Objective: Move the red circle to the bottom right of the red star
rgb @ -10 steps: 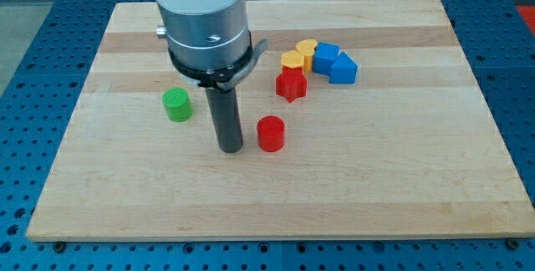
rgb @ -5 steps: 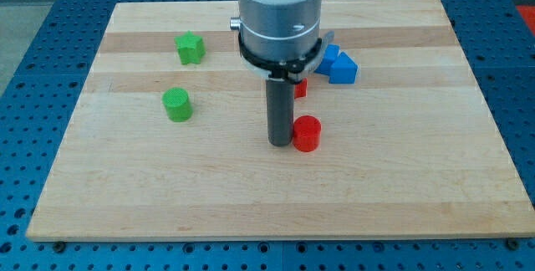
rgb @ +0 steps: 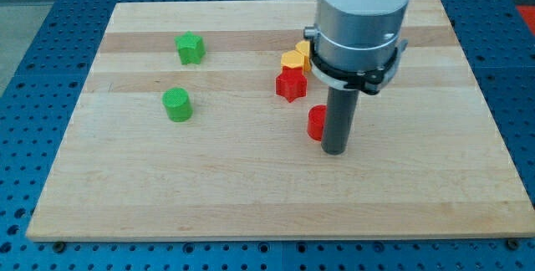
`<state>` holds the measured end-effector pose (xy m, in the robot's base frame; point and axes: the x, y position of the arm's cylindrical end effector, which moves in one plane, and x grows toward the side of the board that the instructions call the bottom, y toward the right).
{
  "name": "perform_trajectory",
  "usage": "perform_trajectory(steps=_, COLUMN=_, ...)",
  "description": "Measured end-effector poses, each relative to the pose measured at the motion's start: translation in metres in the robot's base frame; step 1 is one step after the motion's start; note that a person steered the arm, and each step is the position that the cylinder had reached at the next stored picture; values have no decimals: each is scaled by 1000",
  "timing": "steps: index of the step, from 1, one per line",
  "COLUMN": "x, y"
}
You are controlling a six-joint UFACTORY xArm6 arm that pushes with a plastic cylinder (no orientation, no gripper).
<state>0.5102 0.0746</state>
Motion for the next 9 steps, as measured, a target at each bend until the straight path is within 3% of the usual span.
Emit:
perform_trajectory(steps=3, x=-26, y=-37)
perform_trajectory(steps=7, x=-43, y=-39)
perform_trajectory(steps=9, x=-39, y=-93)
